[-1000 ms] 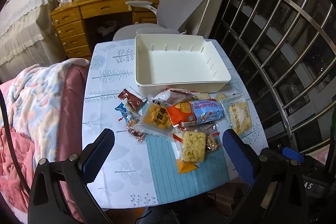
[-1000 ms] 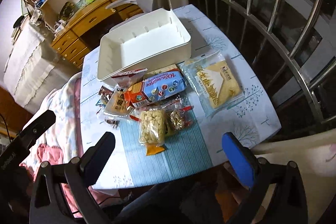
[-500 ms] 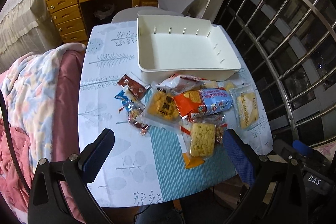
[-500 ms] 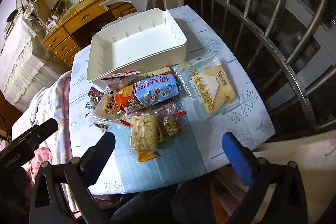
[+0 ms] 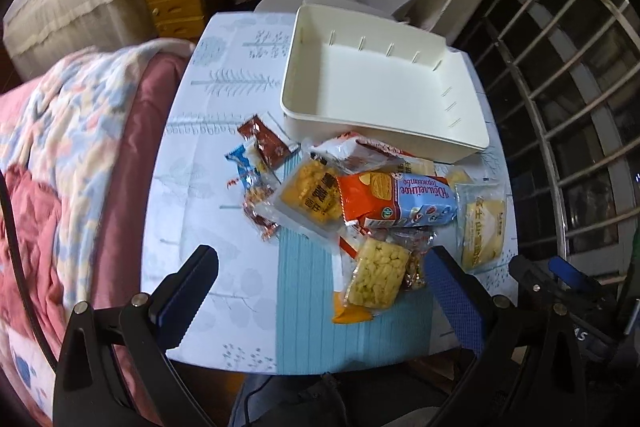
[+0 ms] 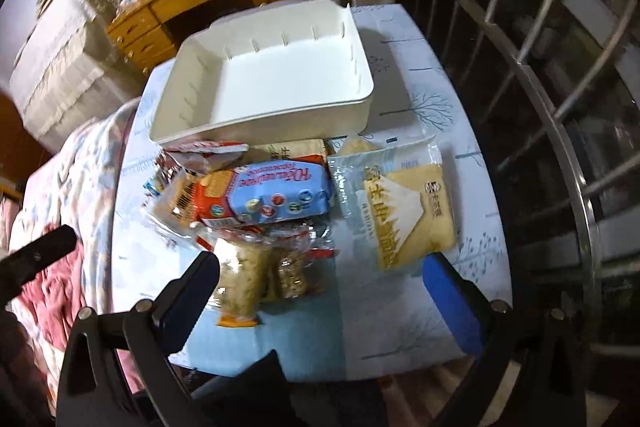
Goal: Organize snacks
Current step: 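Grasp the puffed corn bag with the left gripper while the right grasps the milk bread packet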
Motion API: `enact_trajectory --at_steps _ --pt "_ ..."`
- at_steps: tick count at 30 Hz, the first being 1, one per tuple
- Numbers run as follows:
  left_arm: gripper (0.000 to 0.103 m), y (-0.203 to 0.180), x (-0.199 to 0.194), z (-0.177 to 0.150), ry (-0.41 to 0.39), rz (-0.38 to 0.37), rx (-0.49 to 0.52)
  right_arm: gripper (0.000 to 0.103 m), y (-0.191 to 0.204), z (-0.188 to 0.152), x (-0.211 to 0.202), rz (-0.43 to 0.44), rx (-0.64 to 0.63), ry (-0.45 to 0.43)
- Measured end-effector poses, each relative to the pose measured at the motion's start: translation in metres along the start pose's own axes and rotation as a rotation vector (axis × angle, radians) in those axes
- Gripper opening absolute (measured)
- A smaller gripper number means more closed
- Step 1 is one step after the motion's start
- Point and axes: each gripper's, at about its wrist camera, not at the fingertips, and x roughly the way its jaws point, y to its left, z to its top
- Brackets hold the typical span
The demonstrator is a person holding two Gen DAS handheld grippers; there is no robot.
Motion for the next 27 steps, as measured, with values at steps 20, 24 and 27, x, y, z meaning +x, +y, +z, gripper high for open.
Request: enact_trajectory --at_steps 20,24,27 --pt "0.102 -0.023 0.127 -0.037 0.312 -0.013 -0.328 0.102 -0.068 0.019 0.112 0.105 -0.186 0.25" --pt "0.102 -0.034 0.154 -0.042 0.376 0.027 -0.309 0.102 -0.072 0.021 0.129 0.098 -0.199 0.29" --pt "0.102 -0.046 0.171 -0.045 0.433 0.034 -0.281 0.102 -0.074 0.022 0.14 0.094 -0.201 0.312"
